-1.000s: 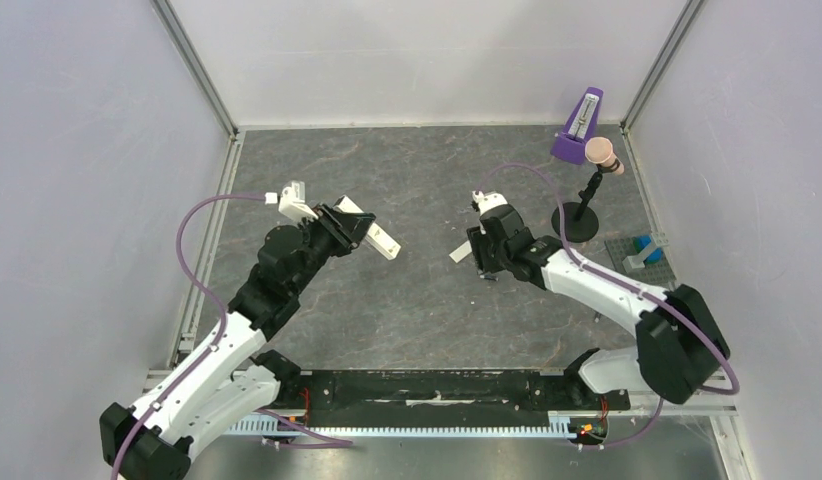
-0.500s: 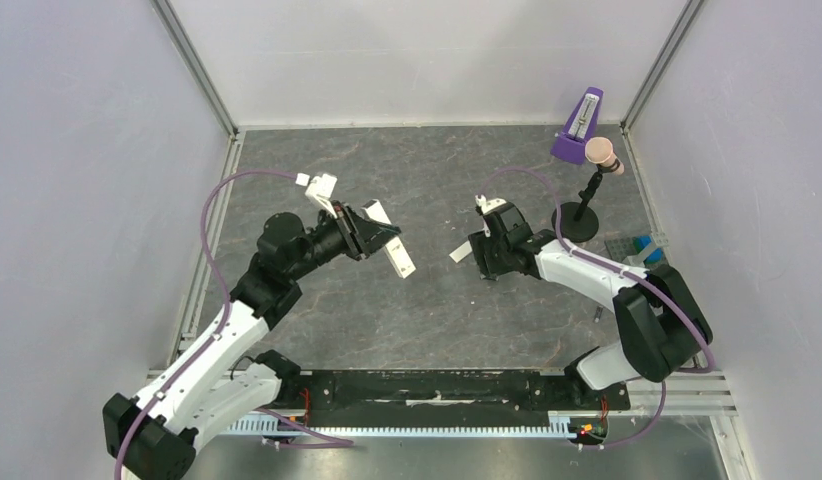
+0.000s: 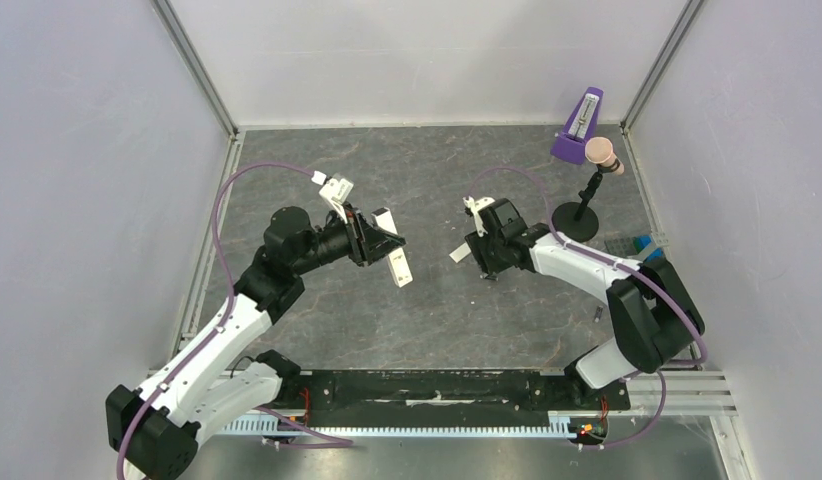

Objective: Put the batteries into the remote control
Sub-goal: Pick up the battery from the center of the board.

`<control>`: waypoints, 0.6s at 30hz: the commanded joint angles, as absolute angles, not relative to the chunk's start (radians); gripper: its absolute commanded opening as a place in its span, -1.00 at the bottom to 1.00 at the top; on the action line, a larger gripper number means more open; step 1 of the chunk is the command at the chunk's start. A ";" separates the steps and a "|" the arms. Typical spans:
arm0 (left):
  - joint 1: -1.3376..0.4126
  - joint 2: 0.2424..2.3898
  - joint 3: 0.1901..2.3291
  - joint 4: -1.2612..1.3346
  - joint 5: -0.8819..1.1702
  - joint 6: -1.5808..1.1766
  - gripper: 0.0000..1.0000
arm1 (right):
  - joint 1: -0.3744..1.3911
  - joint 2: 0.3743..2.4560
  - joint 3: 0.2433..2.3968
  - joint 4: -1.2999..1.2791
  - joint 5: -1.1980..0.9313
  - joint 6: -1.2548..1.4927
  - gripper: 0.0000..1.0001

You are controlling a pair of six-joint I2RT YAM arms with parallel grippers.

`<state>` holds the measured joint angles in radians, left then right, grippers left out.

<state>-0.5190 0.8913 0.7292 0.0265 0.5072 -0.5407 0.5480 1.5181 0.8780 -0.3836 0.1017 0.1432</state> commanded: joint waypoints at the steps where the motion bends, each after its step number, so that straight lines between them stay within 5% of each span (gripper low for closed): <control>1: -0.514 0.874 0.794 0.011 0.469 -0.446 -0.96 | 0.559 1.522 0.917 -0.416 0.090 0.052 0.09; 8: -0.512 0.888 0.804 0.015 0.462 -0.423 -0.96 | 0.591 1.563 0.900 -0.423 0.074 0.035 0.14; 18: -0.502 0.900 0.811 0.012 0.459 -0.394 -0.96 | 0.599 1.640 0.918 -0.434 0.109 0.069 -0.03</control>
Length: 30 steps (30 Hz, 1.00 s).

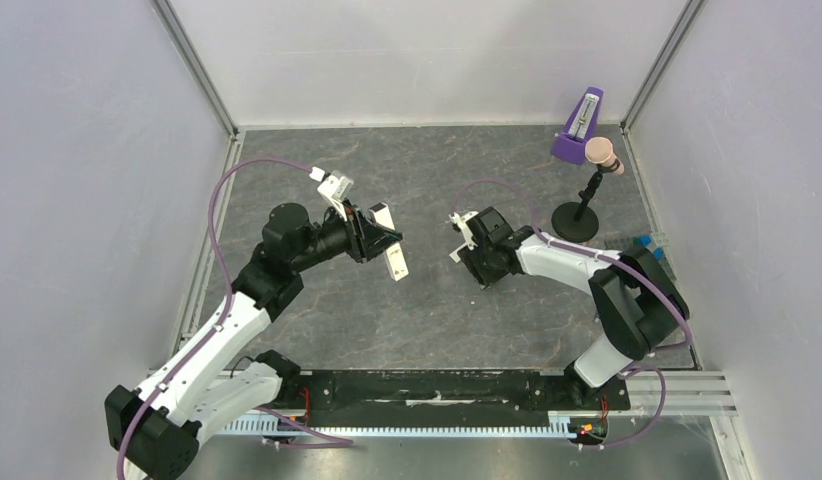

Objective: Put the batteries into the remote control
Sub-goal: Pick up the battery from the center of the board.

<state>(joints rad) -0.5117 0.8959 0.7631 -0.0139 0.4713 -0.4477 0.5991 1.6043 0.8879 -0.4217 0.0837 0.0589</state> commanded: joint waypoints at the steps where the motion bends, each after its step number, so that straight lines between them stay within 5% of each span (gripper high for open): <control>1: -0.501 0.900 0.811 0.013 0.461 -0.393 -0.96 | 0.600 1.644 0.920 -0.439 0.114 0.075 -0.08; 6: -0.494 0.904 0.810 0.012 0.469 -0.389 -0.96 | 0.600 1.646 0.918 -0.443 0.132 0.109 -0.58; 13: -0.489 0.904 0.801 0.015 0.481 -0.397 -0.96 | 0.599 1.644 0.903 -0.423 0.114 0.157 -0.62; 18: -0.486 0.894 0.788 0.026 0.481 -0.410 -0.96 | 0.600 1.669 0.886 -0.414 0.109 0.180 -0.30; 24: -0.485 0.883 0.761 0.064 0.480 -0.444 -0.96 | 0.599 1.666 0.880 -0.410 0.097 0.193 -0.83; 30: -0.485 0.873 0.710 0.165 0.459 -0.531 -0.96 | 0.599 1.565 0.934 -0.403 0.078 0.230 -0.98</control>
<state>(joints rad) -0.4900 0.8978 0.7353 0.0429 0.4721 -0.4522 0.6056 1.6215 0.9039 -0.4324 0.0731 0.1959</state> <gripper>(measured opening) 0.361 0.079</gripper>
